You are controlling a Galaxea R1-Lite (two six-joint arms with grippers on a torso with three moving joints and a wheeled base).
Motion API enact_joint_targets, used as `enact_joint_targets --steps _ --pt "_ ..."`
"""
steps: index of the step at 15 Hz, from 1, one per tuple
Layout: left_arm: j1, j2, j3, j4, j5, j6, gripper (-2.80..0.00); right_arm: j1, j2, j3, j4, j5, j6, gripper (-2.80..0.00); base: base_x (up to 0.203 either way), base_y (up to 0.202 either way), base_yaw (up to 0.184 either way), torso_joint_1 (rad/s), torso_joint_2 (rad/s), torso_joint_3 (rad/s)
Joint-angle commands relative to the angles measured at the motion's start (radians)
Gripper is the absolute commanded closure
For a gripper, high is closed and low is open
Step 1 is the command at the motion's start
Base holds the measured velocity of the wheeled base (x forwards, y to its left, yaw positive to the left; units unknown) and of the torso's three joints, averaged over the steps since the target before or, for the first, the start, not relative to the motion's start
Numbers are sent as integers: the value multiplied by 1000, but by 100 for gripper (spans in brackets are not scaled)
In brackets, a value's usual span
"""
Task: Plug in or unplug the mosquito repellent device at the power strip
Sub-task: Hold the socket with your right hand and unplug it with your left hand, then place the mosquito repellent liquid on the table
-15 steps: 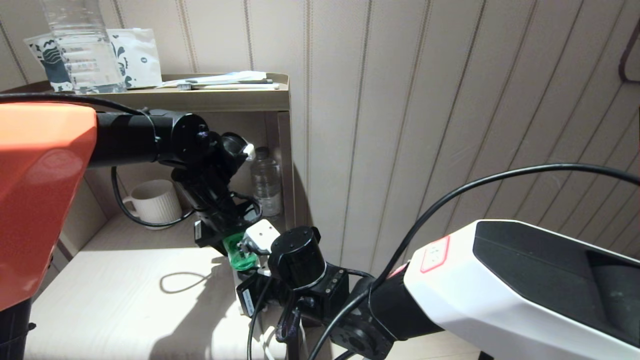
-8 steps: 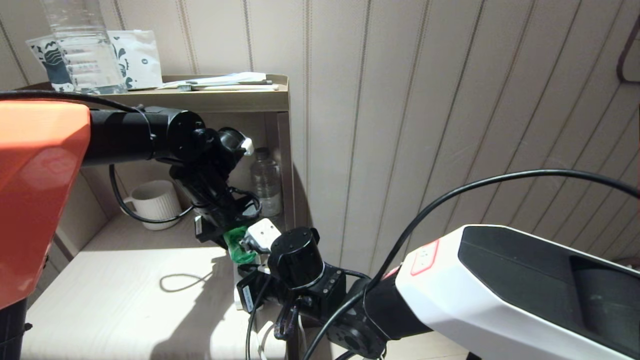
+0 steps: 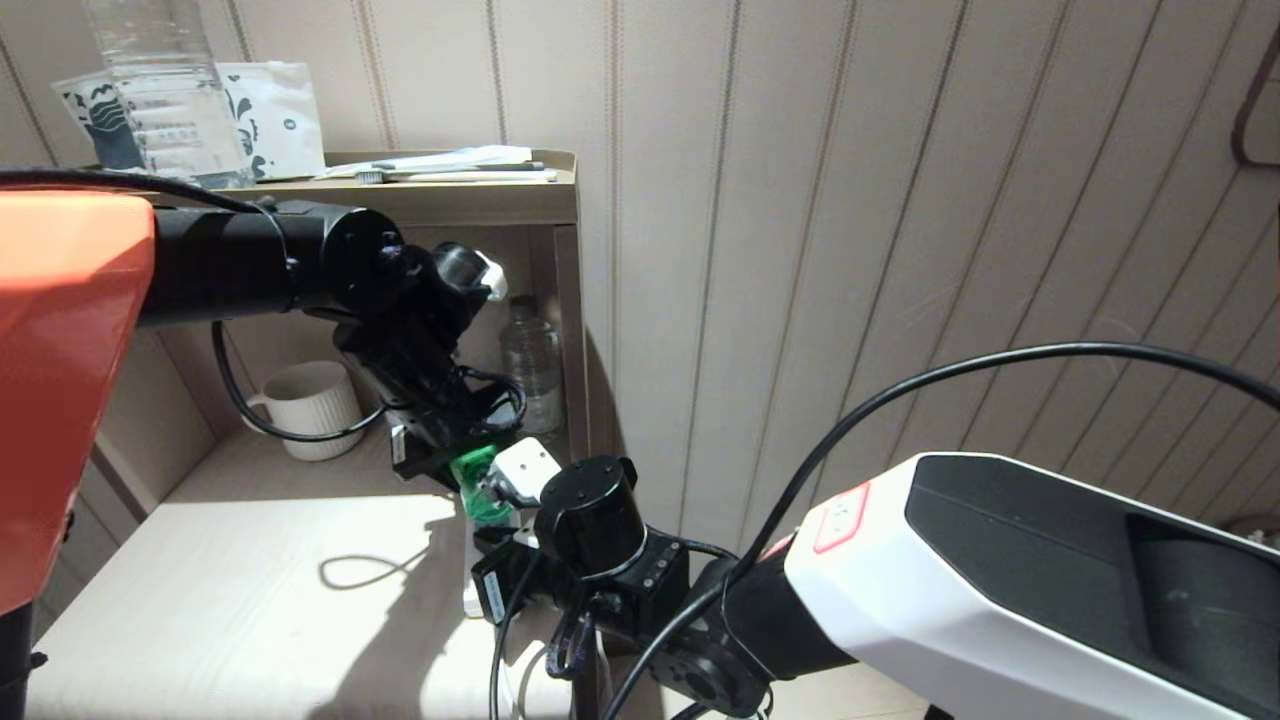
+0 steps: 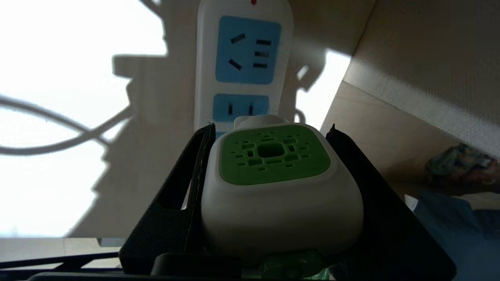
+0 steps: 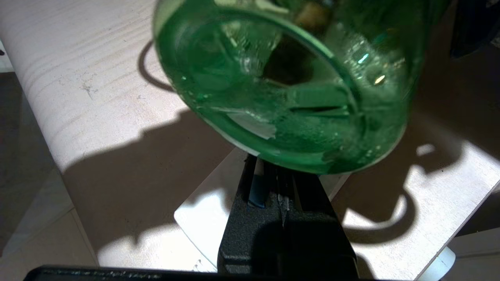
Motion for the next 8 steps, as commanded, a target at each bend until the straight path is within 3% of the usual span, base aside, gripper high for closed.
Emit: enact_joint_targets --steps 1,4,8 --pt "1 -24 0 10 2 -5 0 0 0 -2 -3 0 1 0 0 0 0 0 0 0" --pt "15 -42 1 30 5 -6 0 -1 -4 3 -5 -1 0 0 0 0 0 0 0 0" --pt "84 -51 4 99 6 1 0 -2 -56 14 -4 -1 -3 0 0 0 0 0 0 0"
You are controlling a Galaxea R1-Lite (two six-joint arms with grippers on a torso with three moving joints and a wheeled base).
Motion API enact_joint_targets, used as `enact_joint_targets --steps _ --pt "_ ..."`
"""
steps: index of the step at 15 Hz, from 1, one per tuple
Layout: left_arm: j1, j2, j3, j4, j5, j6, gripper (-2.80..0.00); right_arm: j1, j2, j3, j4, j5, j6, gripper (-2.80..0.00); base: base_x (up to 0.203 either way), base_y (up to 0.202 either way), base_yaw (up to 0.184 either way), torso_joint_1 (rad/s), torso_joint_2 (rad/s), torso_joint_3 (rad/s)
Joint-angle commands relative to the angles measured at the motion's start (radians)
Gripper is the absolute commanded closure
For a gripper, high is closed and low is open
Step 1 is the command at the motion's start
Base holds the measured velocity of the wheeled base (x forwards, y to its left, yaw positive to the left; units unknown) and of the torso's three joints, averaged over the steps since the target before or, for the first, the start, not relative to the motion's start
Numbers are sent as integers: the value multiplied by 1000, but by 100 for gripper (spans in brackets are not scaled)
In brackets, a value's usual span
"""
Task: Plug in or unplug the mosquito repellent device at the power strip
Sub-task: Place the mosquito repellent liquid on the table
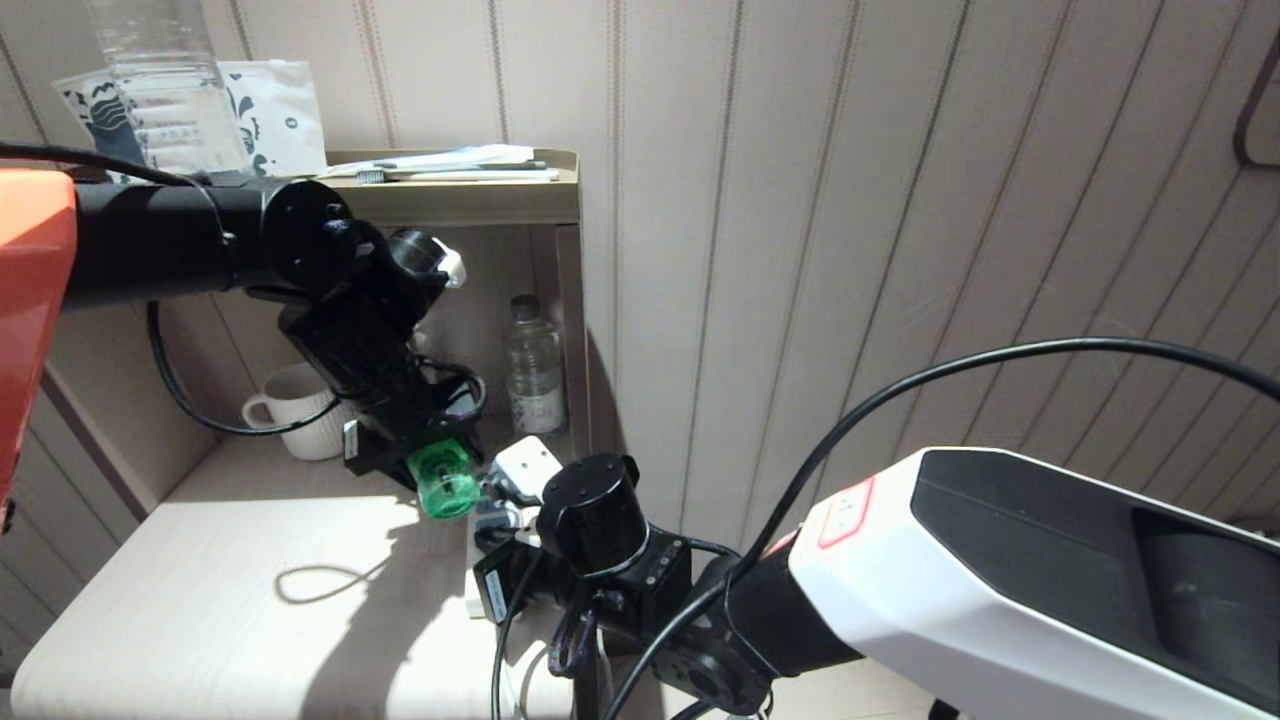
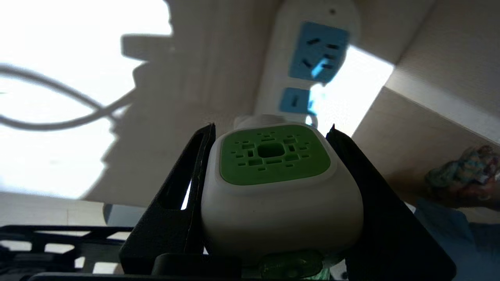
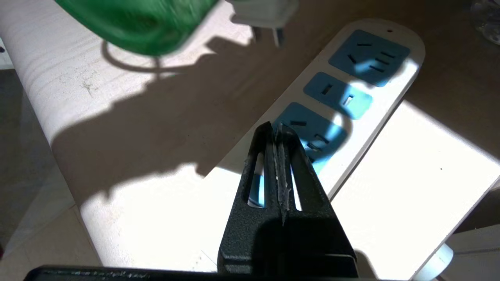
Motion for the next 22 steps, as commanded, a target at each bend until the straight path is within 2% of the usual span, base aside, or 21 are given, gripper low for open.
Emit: enact_joint_targets --steps 1,5,12,19,22 --pt "25 -13 3 16 -1 -2 0 0 -29 3 -8 0 0 0 0 0 0 0 0 0" --pt "58 -22 21 54 -6 -4 0 -1 -81 4 -9 -2 -2 0 0 0 0 0 0 0" --pt "75 -47 108 42 2 5 0 0 -196 39 -1 -11 -11 0 0 0 0 0 0 0" --pt "86 -77 214 -26 4 20 0 -20 -394 169 75 -11 -34 0 0 0 0 0 0 0" --pt "142 -79 279 -83 9 54 0 -43 -523 237 101 -16 -35 0 0 0 0 0 0 0"
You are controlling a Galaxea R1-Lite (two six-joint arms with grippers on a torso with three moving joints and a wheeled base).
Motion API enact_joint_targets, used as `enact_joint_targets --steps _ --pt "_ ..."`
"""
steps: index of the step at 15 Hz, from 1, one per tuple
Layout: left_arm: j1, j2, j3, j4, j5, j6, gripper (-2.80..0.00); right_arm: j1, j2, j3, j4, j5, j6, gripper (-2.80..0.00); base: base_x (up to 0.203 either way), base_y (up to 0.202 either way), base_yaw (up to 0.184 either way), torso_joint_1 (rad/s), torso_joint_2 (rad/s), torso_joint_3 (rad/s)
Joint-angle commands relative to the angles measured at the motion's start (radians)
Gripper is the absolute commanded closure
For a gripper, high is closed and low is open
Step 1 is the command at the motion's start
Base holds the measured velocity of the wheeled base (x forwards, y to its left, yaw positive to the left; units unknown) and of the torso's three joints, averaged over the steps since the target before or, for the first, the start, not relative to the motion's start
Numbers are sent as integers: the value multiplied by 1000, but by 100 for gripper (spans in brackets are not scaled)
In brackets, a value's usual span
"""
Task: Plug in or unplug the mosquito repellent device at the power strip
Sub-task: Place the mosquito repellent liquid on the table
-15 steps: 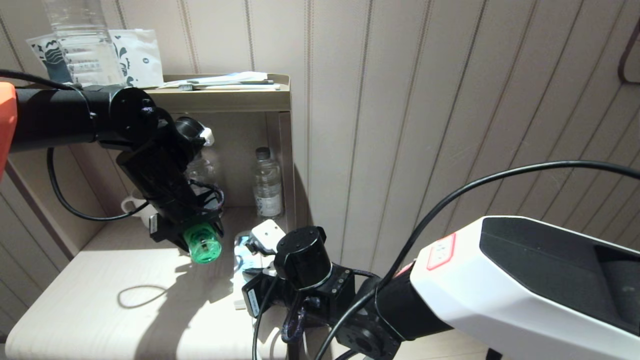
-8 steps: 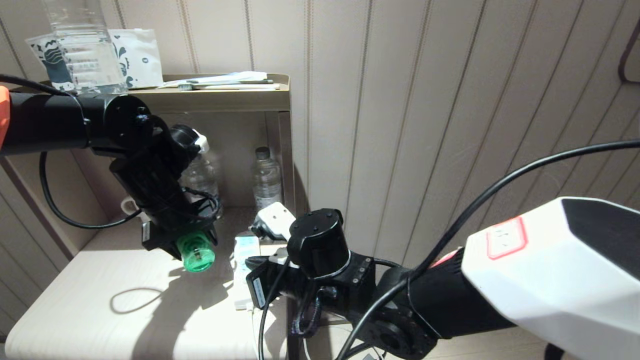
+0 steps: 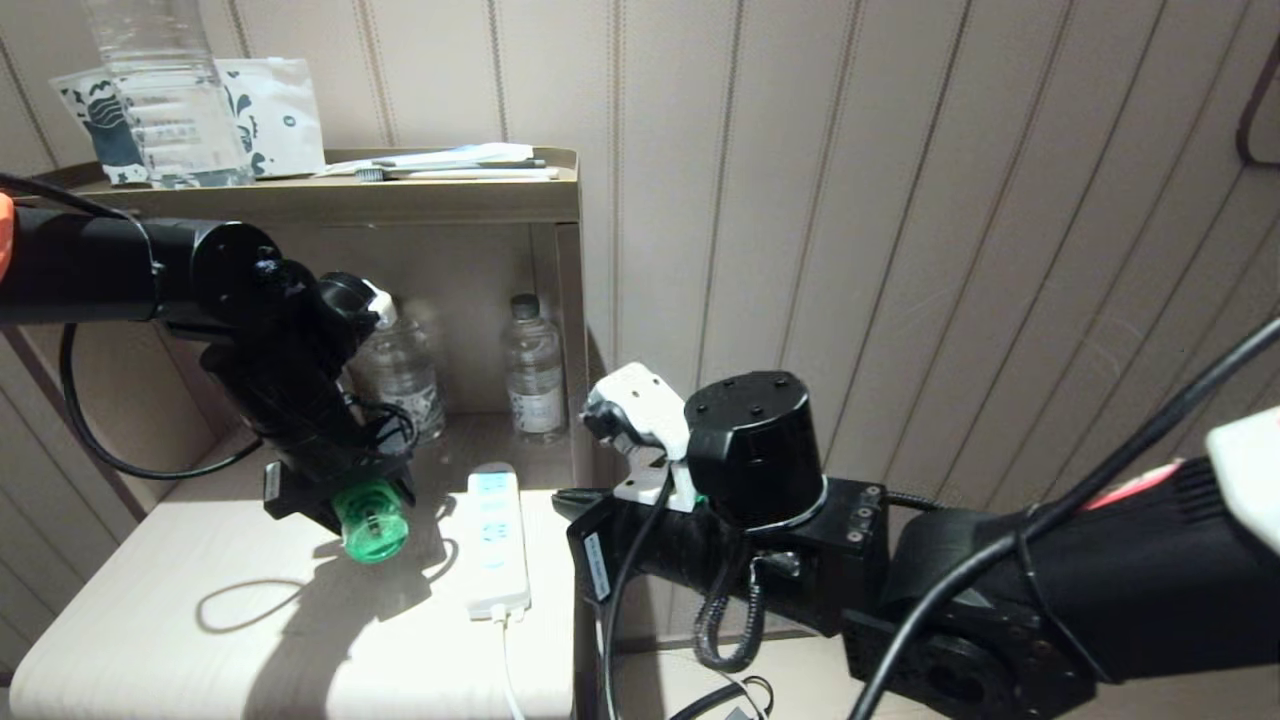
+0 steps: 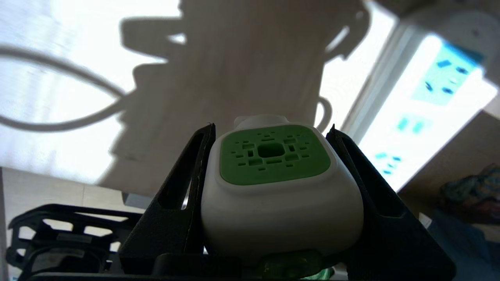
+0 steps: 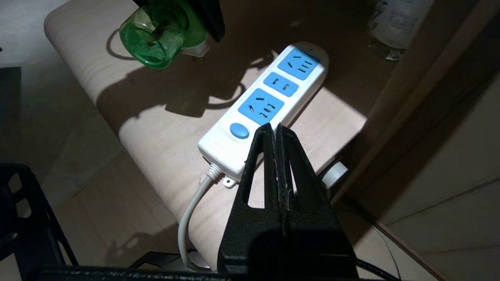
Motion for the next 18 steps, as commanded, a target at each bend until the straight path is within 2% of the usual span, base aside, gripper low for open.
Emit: enact_joint_targets --steps 1,3,6,11,15,18 --pt "27 -2 34 -28 29 7 0 -14 -123 45 11 -3 0 0 0 0 0 0 0 0" --pt "41 -2 81 -108 104 21 0 -28 -203 85 25 -7 -1 0 0 0 0 0 0 0" --pt "49 -45 162 -171 115 53 0 -32 -331 119 86 -16 -1 0 0 0 0 0 0 0" --pt "50 -211 387 -356 115 129 0 -25 -581 171 255 -40 0 0 0 0 0 0 0 0" --pt "77 -273 414 -368 111 160 0 -34 -726 288 323 -169 1 0 0 0 0 0 0 0" --pt "80 -275 416 -375 111 162 0 -97 -826 323 410 -299 -8 0 0 0 0 0 0 0"
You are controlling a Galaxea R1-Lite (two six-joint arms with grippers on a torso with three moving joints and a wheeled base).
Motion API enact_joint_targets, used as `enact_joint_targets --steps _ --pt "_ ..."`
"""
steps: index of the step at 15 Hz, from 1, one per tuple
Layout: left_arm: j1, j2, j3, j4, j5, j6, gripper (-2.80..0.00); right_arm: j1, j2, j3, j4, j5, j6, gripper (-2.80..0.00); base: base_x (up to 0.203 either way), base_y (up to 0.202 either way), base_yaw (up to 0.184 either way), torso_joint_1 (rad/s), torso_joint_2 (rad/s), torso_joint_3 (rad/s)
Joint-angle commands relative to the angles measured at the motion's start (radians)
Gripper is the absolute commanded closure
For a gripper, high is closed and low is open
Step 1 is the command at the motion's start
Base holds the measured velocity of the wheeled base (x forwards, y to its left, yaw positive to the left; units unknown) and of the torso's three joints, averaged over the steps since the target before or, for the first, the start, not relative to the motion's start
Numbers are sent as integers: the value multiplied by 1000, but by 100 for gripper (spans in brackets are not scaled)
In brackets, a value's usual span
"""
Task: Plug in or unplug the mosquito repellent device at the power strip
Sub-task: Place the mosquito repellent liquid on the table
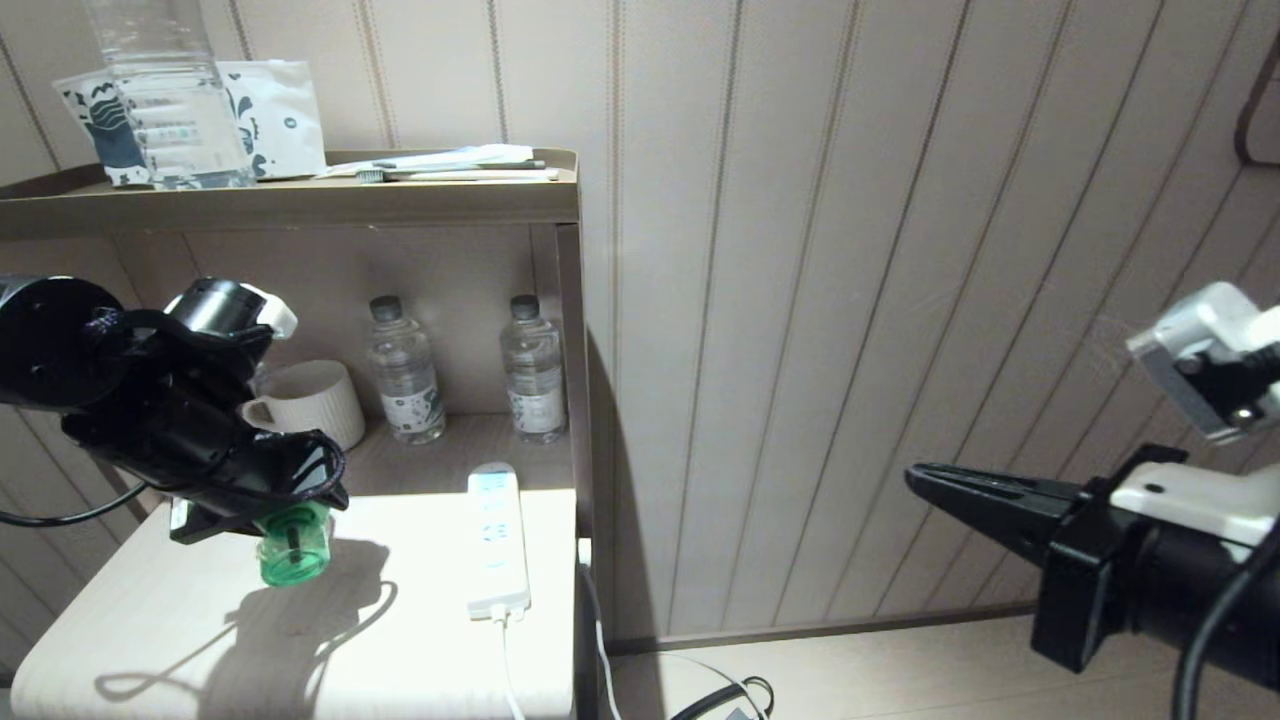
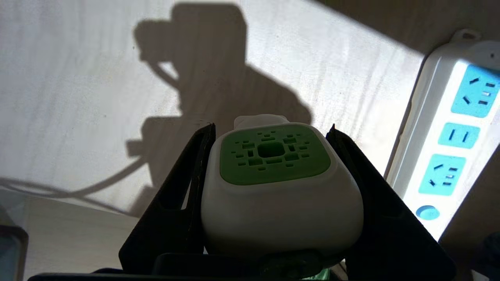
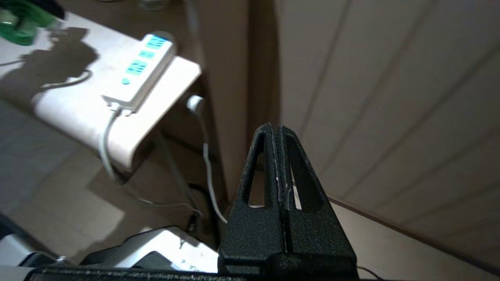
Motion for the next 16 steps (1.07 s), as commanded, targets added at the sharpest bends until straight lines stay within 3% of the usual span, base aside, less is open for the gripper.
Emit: enact_joint_targets --steps 1,3,7,12,14,16 --pt "7 -7 7 -11 0 4 0 -48 -120 25 35 -33 -7 0 0 0 0 0 0 0" --pt "9 -13 44 -72 0 25 0 -128 -237 69 98 -60 -23 0 0 0 0 0 0 0" --pt "11 -54 173 -304 -2 86 0 -267 -453 185 218 -80 -30 0 0 0 0 0 0 0" --pt "47 -56 180 -340 -14 102 0 -503 -658 350 251 -175 -84 0 0 0 0 0 0 0" --pt "53 -67 179 -339 -23 108 0 -629 -736 421 260 -178 -103 0 0 0 0 0 0 0" --pt "53 -87 176 -339 -24 114 0 -697 -824 502 259 -140 -134 0 0 0 0 0 0 0"
